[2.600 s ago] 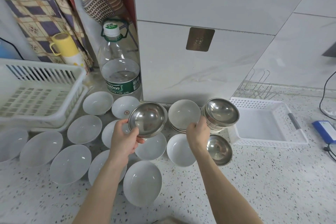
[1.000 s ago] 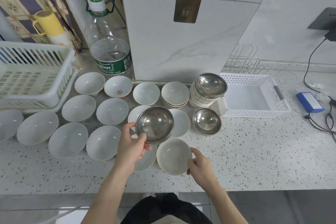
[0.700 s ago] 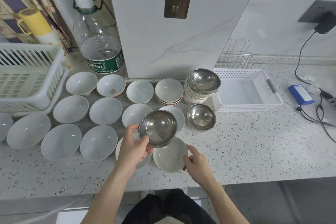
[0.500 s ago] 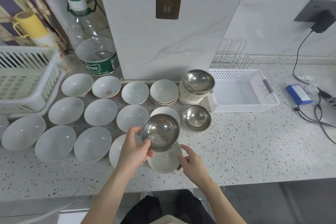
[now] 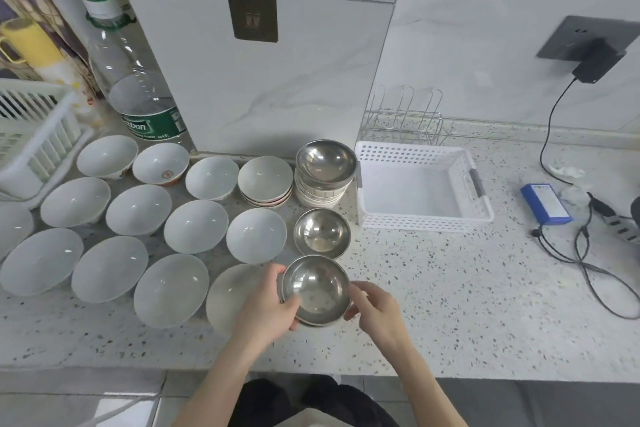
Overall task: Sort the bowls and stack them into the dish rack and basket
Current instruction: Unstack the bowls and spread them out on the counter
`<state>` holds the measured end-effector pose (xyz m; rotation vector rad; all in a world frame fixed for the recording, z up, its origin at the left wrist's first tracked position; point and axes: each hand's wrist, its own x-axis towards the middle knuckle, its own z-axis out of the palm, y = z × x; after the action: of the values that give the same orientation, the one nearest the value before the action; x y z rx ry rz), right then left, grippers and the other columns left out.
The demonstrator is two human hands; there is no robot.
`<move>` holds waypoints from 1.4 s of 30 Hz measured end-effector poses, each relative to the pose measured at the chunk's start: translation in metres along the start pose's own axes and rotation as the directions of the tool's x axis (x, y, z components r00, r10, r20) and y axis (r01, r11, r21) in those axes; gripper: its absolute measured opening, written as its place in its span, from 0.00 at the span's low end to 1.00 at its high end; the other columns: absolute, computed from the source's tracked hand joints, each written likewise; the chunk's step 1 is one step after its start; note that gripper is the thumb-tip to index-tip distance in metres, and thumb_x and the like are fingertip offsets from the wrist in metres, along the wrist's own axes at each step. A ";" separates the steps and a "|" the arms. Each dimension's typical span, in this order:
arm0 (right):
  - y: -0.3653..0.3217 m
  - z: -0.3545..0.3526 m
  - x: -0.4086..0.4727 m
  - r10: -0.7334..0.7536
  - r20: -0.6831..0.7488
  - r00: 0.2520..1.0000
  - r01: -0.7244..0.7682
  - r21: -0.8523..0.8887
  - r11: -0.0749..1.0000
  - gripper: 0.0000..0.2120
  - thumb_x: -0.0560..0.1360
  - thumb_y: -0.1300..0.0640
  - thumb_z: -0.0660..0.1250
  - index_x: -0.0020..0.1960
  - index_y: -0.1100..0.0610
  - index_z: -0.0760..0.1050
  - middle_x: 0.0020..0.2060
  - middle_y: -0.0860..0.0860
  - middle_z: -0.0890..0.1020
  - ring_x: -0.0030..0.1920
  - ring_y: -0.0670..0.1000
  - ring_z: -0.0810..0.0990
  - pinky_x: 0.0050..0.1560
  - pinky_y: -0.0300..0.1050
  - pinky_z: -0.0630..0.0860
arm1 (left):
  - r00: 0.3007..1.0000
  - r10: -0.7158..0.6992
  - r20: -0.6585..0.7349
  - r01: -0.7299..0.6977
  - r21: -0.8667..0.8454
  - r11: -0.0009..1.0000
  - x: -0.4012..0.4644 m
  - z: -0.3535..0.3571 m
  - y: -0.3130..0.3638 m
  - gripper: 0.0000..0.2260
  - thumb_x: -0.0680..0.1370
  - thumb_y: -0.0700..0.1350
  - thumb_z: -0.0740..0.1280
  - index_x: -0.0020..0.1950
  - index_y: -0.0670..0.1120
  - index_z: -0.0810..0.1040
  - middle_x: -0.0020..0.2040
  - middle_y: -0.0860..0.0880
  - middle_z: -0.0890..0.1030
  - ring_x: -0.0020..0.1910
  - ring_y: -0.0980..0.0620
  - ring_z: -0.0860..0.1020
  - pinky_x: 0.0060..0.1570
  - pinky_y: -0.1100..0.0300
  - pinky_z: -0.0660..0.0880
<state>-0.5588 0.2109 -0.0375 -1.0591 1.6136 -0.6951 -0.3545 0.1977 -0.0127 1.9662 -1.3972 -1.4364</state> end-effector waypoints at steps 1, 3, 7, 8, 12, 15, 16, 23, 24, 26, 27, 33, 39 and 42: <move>0.000 -0.003 0.001 -0.014 0.023 1.000 0.015 -0.033 0.999 0.09 0.78 0.45 0.65 0.54 0.46 0.79 0.33 0.49 0.85 0.29 0.44 0.77 0.28 0.36 0.71 | 1.000 -0.006 -0.012 0.006 0.022 1.000 -0.001 0.005 0.001 0.19 0.79 0.48 0.64 0.66 0.60 0.62 0.32 0.49 0.84 0.31 0.58 0.82 0.29 0.62 0.74; 0.001 -0.006 0.004 -0.034 0.050 0.998 0.038 -0.091 0.995 0.07 0.78 0.47 0.66 0.55 0.45 0.77 0.32 0.48 0.85 0.30 0.45 0.78 0.27 0.35 0.71 | 0.999 -0.019 -0.028 0.021 0.057 0.998 -0.003 0.014 0.001 0.20 0.80 0.49 0.63 0.69 0.59 0.61 0.33 0.49 0.84 0.31 0.59 0.82 0.27 0.65 0.73; 0.005 -0.009 0.011 -0.036 0.077 0.996 0.047 -0.148 0.988 0.07 0.78 0.48 0.66 0.55 0.46 0.76 0.31 0.46 0.84 0.27 0.42 0.76 0.25 0.34 0.70 | 0.999 -0.032 -0.043 0.036 0.102 0.994 -0.006 0.023 0.000 0.22 0.80 0.46 0.63 0.72 0.59 0.61 0.40 0.52 0.83 0.33 0.65 0.81 0.27 0.71 0.69; 0.006 -0.009 0.012 -0.032 0.084 0.996 0.046 -0.165 0.985 0.07 0.78 0.48 0.66 0.56 0.46 0.75 0.31 0.46 0.84 0.26 0.42 0.76 0.25 0.34 0.70 | 0.999 -0.037 -0.037 0.041 0.108 0.993 -0.006 0.024 -0.001 0.23 0.80 0.45 0.63 0.73 0.59 0.61 0.40 0.52 0.83 0.35 0.64 0.81 0.29 0.70 0.70; 0.009 -0.008 0.016 -0.023 0.118 0.993 0.048 -0.216 0.975 0.09 0.77 0.49 0.65 0.57 0.45 0.74 0.32 0.48 0.85 0.27 0.45 0.75 0.26 0.39 0.71 | 0.999 -0.034 -0.004 0.034 0.159 0.987 -0.006 0.025 -0.003 0.30 0.78 0.47 0.66 0.77 0.58 0.57 0.43 0.49 0.83 0.41 0.56 0.83 0.44 0.59 0.80; 0.011 -0.006 0.017 -0.020 0.129 0.991 0.048 -0.219 0.975 0.10 0.77 0.50 0.65 0.58 0.46 0.73 0.33 0.50 0.85 0.24 0.44 0.71 0.24 0.40 0.69 | 0.998 -0.045 0.032 0.038 0.194 0.980 -0.006 0.024 -0.005 0.39 0.75 0.50 0.70 0.80 0.57 0.51 0.43 0.53 0.79 0.40 0.56 0.80 0.43 0.62 0.77; 0.012 -0.005 0.018 -0.019 0.134 0.991 0.049 -0.225 0.973 0.11 0.77 0.50 0.65 0.60 0.47 0.73 0.34 0.51 0.85 0.23 0.43 0.70 0.23 0.39 0.68 | 0.998 -0.047 0.048 0.037 0.191 0.981 -0.006 0.024 -0.005 0.41 0.74 0.50 0.71 0.80 0.57 0.50 0.41 0.53 0.78 0.39 0.56 0.79 0.41 0.63 0.76; 0.012 -0.002 0.019 -0.009 0.131 0.991 0.044 -0.267 0.963 0.14 0.77 0.50 0.65 0.62 0.50 0.73 0.34 0.52 0.85 0.21 0.42 0.69 0.25 0.40 0.69 | 0.985 -0.091 0.145 0.059 0.209 0.976 -0.004 0.015 -0.003 0.48 0.73 0.51 0.71 0.80 0.59 0.39 0.37 0.52 0.79 0.32 0.55 0.79 0.32 0.62 0.77; 0.010 -0.002 0.019 -0.008 0.120 0.993 0.043 -0.290 0.956 0.15 0.77 0.48 0.64 0.63 0.50 0.73 0.35 0.54 0.85 0.22 0.44 0.70 0.26 0.42 0.70 | 0.981 -0.101 0.168 0.064 0.217 0.974 -0.003 0.014 -0.003 0.48 0.74 0.52 0.70 0.79 0.59 0.35 0.35 0.52 0.80 0.29 0.57 0.79 0.30 0.64 0.75; 0.007 -0.003 0.018 -0.006 0.064 0.998 0.027 -0.333 0.942 0.17 0.78 0.45 0.63 0.64 0.50 0.72 0.37 0.58 0.85 0.27 0.51 0.76 0.29 0.45 0.74 | 0.973 -0.118 0.200 0.067 0.246 0.967 0.000 0.011 -0.004 0.47 0.76 0.55 0.67 0.77 0.58 0.30 0.36 0.51 0.84 0.26 0.59 0.79 0.27 0.66 0.73; 0.005 -0.004 0.018 -0.009 0.021 1.000 0.015 -0.340 0.940 0.17 0.78 0.44 0.62 0.64 0.50 0.73 0.37 0.59 0.85 0.30 0.54 0.80 0.31 0.46 0.77 | 0.969 -0.127 0.211 0.072 0.247 0.966 0.002 0.008 -0.005 0.46 0.77 0.56 0.65 0.77 0.58 0.30 0.37 0.51 0.85 0.25 0.59 0.79 0.25 0.66 0.72; -0.026 -0.004 0.024 -0.101 -0.209 0.973 0.033 -0.307 0.951 0.14 0.79 0.47 0.62 0.60 0.51 0.76 0.32 0.55 0.84 0.23 0.45 0.75 0.27 0.42 0.74 | 0.980 0.011 0.198 -0.028 0.085 0.996 0.025 -0.039 0.003 0.31 0.78 0.57 0.62 0.78 0.56 0.55 0.37 0.58 0.86 0.22 0.57 0.73 0.24 0.67 0.70; -0.073 0.029 0.040 -0.177 -0.228 0.957 0.117 -0.254 0.960 0.07 0.79 0.50 0.63 0.54 0.48 0.79 0.31 0.52 0.84 0.33 0.48 0.82 0.38 0.48 0.79 | 0.992 0.029 -0.119 -0.045 -0.135 0.990 0.096 -0.103 0.023 0.21 0.80 0.50 0.64 0.71 0.48 0.67 0.37 0.49 0.85 0.18 0.57 0.69 0.19 0.66 0.64; -0.089 0.051 0.046 -0.184 -0.195 0.963 0.134 -0.243 0.961 0.07 0.79 0.51 0.63 0.44 0.43 0.76 0.33 0.56 0.83 0.37 0.55 0.83 0.42 0.54 0.80 | 0.984 0.011 -0.179 -0.030 -0.102 0.994 0.132 -0.123 0.037 0.25 0.79 0.51 0.63 0.73 0.45 0.63 0.39 0.46 0.85 0.21 0.54 0.70 0.23 0.64 0.66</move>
<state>-0.4876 0.1338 0.0031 -1.3299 1.8419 -0.7669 -0.2668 0.0359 -0.0027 1.9554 -1.2361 -1.2625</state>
